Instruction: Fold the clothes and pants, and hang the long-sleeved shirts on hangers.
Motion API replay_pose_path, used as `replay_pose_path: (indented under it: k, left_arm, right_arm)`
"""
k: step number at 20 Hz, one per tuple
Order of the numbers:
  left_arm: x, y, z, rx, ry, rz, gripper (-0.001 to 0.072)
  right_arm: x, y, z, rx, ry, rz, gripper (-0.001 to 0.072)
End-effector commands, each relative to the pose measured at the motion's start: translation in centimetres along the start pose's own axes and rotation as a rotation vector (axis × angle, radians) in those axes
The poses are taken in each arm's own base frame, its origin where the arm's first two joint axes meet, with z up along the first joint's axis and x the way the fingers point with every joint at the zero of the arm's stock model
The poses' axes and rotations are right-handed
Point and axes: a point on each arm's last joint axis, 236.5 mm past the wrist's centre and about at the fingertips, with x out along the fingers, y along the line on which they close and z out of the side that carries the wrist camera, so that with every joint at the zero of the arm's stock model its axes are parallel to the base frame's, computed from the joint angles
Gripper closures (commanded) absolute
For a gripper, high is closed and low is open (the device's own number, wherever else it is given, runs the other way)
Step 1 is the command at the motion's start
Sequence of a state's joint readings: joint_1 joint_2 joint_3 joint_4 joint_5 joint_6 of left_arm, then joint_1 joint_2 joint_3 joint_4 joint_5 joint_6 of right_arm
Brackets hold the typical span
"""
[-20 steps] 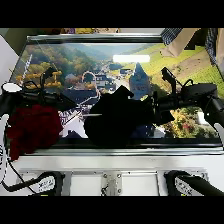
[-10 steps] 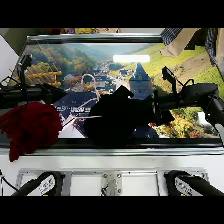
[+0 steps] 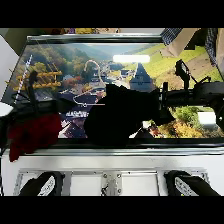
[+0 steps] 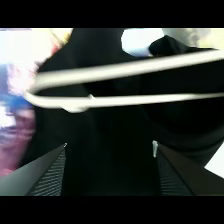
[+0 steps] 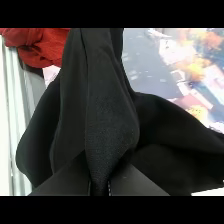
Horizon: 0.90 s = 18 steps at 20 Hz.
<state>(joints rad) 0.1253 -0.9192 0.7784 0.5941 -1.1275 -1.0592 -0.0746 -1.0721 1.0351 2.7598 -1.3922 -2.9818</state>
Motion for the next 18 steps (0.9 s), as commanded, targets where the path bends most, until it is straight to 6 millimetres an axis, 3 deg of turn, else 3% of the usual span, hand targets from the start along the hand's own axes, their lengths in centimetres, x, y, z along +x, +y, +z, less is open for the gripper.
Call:
replay_pose_path:
  k: [1, 4, 7, 12, 18]
  left_arm:
    - [4.3, -1.0, -2.9, -0.194, 0.006, -0.028, 0.0133]
    - [7.9, -1.5, -3.9, -0.314, 0.048, -0.073, 0.0133]
    - [10.1, -2.0, -3.3, -0.404, 0.088, -0.13, 0.0133]
    - [11.5, -2.4, -3.8, -0.442, 0.176, -0.175, 0.0134]
    - [11.5, -3.7, -5.5, -0.41, 0.246, -0.211, 0.0152]
  right_arm:
    - [-0.2, 0.0, 0.2, 0.003, -0.004, -0.01, 0.0685]
    - [-0.2, 0.1, 0.2, 0.006, -0.003, -0.005, 0.0685]
    - [-0.2, 0.5, 0.1, 0.006, 0.0, 0.013, 0.0685]
    - [-0.2, 0.6, 0.1, 0.006, 0.001, 0.015, 0.0685]
    - [-0.2, 0.6, 0.1, 0.006, 0.0, 0.015, 0.0685]
